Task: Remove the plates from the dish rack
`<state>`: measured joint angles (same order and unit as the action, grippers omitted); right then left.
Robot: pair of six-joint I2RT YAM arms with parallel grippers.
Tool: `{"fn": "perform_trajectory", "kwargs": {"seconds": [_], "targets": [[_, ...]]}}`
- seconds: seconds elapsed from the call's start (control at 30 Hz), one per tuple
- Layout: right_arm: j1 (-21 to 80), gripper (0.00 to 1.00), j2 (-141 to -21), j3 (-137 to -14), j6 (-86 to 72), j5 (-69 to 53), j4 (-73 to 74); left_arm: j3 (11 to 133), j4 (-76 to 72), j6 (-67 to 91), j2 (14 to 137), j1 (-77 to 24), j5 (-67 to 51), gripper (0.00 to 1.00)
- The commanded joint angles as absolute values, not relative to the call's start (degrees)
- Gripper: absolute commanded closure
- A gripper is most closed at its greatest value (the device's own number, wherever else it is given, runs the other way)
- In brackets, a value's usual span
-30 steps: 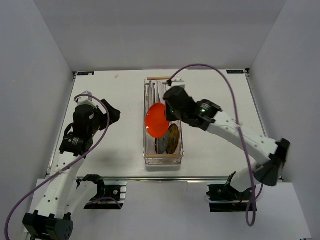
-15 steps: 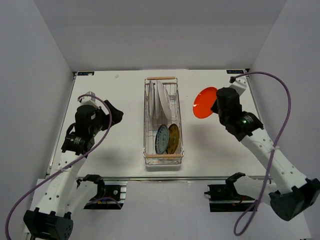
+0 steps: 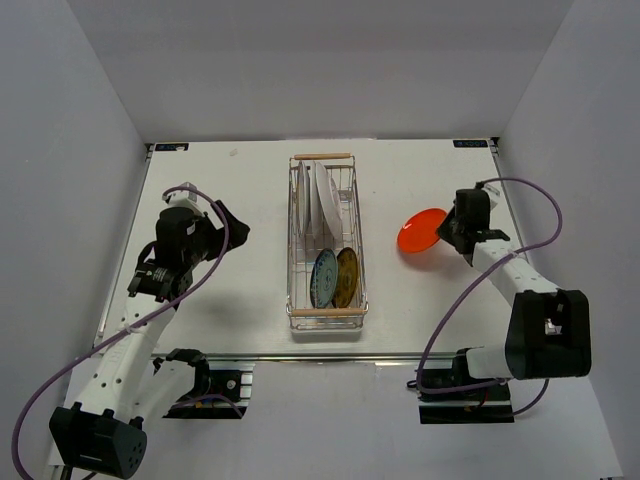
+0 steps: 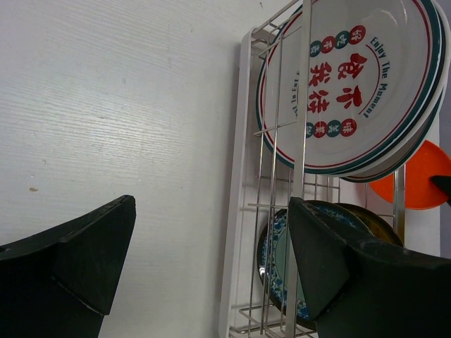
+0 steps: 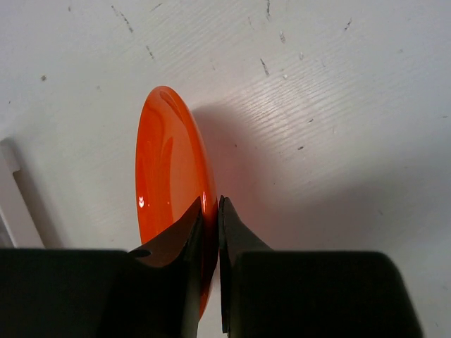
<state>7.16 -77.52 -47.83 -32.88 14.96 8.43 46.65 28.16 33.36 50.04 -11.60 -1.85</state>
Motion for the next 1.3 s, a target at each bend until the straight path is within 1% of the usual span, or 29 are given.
{"fn": "perform_trajectory", "kwargs": {"seconds": [0.0,0.2,0.23,0.4,0.43,0.47,0.5,0.57,0.6,0.7,0.77,0.83,0.87,0.9,0.97,1.0,1.1,1.13,1.2,1.23,1.27], "targets": [[3.44,1.0,-78.22,-42.39,-33.58,6.08,-9.8,46.32,26.54,32.43,49.22,-11.87,-2.81,0.02],[0.53,1.0,-82.34,-36.13,-34.01,-2.81,-17.92,45.62,25.49,32.52,49.31,-11.87,-3.69,0.02],[-1.73,1.0,-83.05,-35.69,-34.45,-3.51,-19.5,45.62,25.31,32.43,49.39,-11.87,-3.78,0.02],[-4.74,1.0,-87.62,-33.93,-36.04,-9.4,-22.06,45.97,26.45,32.61,49.92,-11.87,-2.82,0.02],[-5.53,0.98,-87.97,-33.75,-36.47,-9.67,-21.89,46.14,26.63,32.78,49.92,-11.87,-2.55,0.02],[-5.8,0.92,-88.33,-33.84,-36.3,-10.54,-21.45,46.32,26.72,32.87,49.92,-11.87,-2.55,0.02],[-6.06,0.74,-88.42,-34.01,-36.3,-10.72,-20.66,46.41,26.89,32.87,49.92,-11.87,-2.46,0.02],[-6.77,0.65,-88.33,-34.89,-35.16,-11.16,-18.3,46.41,26.98,32.87,49.83,-11.87,-2.55,0.02],[-6.85,0.56,-88.33,-35.15,-34.9,-10.99,-17.5,46.23,26.98,33.05,49.92,-11.87,-2.55,0.02],[-7.12,0.49,-87.02,-36.38,-33.84,-9.59,-13.11,45.88,26.98,33.48,49.48,-11.87,-1.85,0.02],[-7.21,0.47,-84.82,-36.74,-33.23,-8.62,-11.43,45.18,26.63,33.66,48.96,-11.87,-1.58,0.02],[-6.94,0.35,-82.72,-37.18,-33.14,-7.82,-8.54,45.0,26.54,33.93,48.52,-11.87,-1.32,0.02],[-6.86,0.27,-80.53,-38.22,-32.26,-6.34,-6.96,45.17,26.89,34.1,48.43,-11.87,-1.32,0.02],[-6.77,0.11,-79.2,-38.75,-31.82,-5.37,-3.03,45.18,26.98,34.19,48.08,-11.87,-1.23,0.02],[-6.68,0.11,-74.99,-41.2,-30.24,-2.38,-0.19,45.09,27.16,34.36,47.73,-11.87,-1.14,0.02],[-6.51,0.11,-73.58,-42.35,-29.54,-1.76,6.0,45.0,27.07,34.54,47.46,-11.87,-1.23,0.02],[-4.49,0.11,-68.22,-47.18,-26.99,-2.98,13.76,44.47,26.98,34.98,46.93,-11.87,-1.32,0.02],[-2.83,0.11,-65.94,-48.68,-26.46,-3.95,15.45,44.39,26.9,34.89,46.93,-11.87,-1.32,0.02],[-0.8,0.11,-63.65,-51.92,-26.46,-1.86,17.57,44.03,26.11,34.81,46.5,-11.87,-2.45,0.02],[3.73,0.11,-61.63,-53.07,-26.28,-0.28,19.14,43.95,25.84,34.8,46.41,-11.87,-2.98,0.02],[5.0,0.11,-61.09,-54.13,-26.37,-0.26,20.12,43.95,25.58,34.72,46.32,-11.87,-3.68,0.02]]}}
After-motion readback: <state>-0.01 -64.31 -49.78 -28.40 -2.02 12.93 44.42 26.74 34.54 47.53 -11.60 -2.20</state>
